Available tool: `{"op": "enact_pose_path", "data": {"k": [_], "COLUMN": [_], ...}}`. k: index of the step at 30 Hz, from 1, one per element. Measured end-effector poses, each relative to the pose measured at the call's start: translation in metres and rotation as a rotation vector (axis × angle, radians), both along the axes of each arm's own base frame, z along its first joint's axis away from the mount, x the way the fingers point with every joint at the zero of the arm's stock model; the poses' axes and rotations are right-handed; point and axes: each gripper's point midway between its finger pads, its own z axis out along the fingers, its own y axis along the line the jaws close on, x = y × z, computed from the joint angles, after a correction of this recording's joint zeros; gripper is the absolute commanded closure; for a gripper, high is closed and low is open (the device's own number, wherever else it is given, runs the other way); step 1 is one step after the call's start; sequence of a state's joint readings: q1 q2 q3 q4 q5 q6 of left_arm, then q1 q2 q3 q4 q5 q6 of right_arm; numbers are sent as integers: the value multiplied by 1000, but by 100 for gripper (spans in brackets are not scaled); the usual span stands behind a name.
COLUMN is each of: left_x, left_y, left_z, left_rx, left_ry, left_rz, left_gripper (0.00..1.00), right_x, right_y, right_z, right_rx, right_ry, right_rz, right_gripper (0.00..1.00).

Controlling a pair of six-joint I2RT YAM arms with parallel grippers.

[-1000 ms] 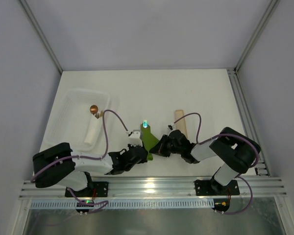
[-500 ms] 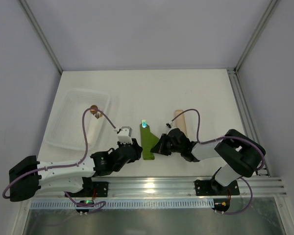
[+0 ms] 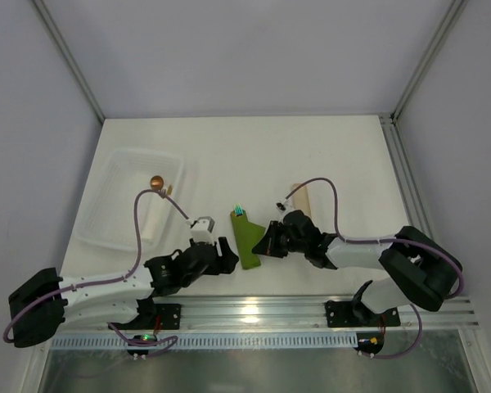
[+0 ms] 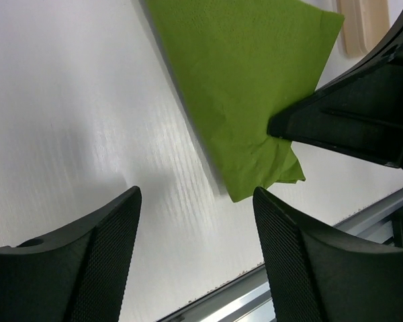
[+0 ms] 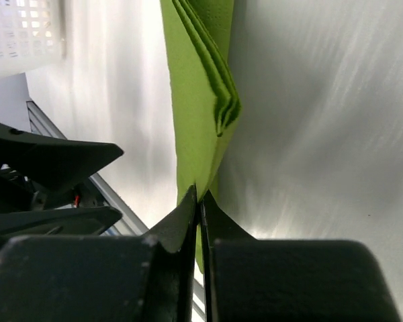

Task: Place the utensils on the paper napkin and roll it up
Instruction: Pick up the napkin from the center of the board.

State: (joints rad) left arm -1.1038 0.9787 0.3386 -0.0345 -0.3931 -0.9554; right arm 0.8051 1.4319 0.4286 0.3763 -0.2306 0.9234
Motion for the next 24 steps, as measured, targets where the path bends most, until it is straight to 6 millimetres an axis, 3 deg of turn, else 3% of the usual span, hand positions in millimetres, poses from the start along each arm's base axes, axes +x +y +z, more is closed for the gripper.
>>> {"op": "enact_pose_path", "data": {"k": [6, 13, 24], "left_x": [-1, -4, -4], "left_y": [-3, -5, -15], "left_z": [2, -5, -9], "left_rx": [-51, -103, -218], "left_ry": [-11, -9, 15], "left_rz": [-5, -7, 22], "left_gripper": [20, 11, 10], "right_x": [2, 0, 0], "right_y": [5, 3, 4], "right_z": [17, 16, 28], "right_rx": [33, 25, 55], "right_ry": [-4, 16, 12], "right_rz": [-2, -4, -14], "right_gripper": [96, 97, 96]}}
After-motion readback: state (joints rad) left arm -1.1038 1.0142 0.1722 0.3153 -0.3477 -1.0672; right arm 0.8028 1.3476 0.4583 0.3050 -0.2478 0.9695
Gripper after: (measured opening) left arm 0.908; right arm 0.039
